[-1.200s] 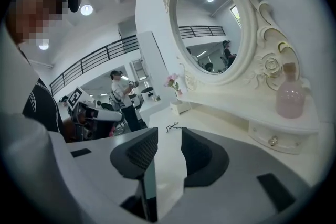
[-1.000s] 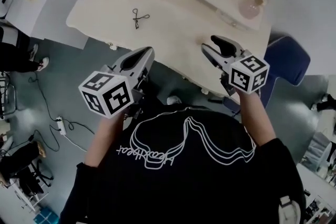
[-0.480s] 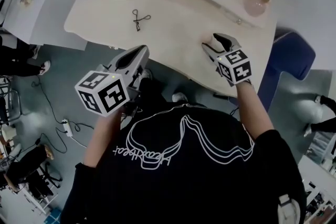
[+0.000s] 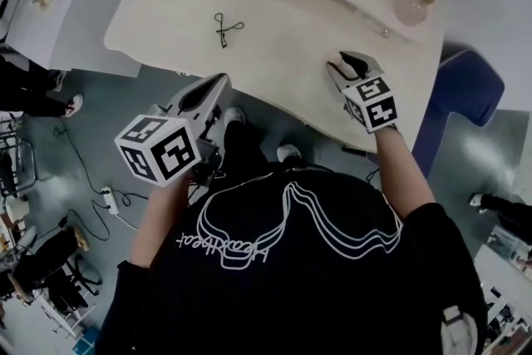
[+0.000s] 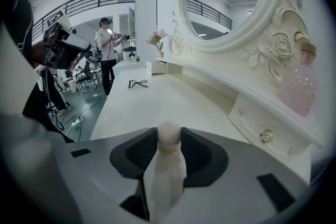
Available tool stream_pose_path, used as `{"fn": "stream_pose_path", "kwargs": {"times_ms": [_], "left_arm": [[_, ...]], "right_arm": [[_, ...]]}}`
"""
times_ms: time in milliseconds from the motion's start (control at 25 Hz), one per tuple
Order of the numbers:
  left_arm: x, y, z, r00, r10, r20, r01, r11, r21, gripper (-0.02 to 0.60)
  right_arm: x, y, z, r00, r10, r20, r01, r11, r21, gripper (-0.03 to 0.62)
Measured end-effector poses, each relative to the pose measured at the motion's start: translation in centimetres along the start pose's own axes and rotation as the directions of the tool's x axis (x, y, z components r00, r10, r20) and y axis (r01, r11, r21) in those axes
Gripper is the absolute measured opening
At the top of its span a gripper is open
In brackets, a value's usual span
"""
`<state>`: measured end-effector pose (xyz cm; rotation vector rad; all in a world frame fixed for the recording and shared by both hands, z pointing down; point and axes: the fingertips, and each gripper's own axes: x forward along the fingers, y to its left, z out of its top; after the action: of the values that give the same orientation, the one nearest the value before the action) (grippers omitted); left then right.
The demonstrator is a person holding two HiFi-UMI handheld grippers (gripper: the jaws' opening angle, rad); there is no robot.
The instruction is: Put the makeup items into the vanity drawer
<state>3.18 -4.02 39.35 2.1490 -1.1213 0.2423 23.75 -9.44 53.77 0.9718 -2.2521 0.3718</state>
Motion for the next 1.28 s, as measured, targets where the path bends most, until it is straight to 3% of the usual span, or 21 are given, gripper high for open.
{"fn": "stream_pose_path", "kwargs": {"times_ms": [480, 1280], "left_arm": [[0.4, 1.7, 1.8, 1.000, -0.022, 0.000, 0.022, 1.000, -0.009, 0.006], [-1.9, 10.6, 10.1, 0.996, -0.080, 0.050, 0.081, 0.997, -0.015, 0.006]], "right_arm": [[-0.1, 0.2, 3.4, 1.000, -0.002, 0.015, 0.003, 1.000, -0.018, 0.132], [2.7, 3.3, 20.5, 0.987, -0.015, 0.159, 0.020, 0.999, -0.032, 0.128]]}}
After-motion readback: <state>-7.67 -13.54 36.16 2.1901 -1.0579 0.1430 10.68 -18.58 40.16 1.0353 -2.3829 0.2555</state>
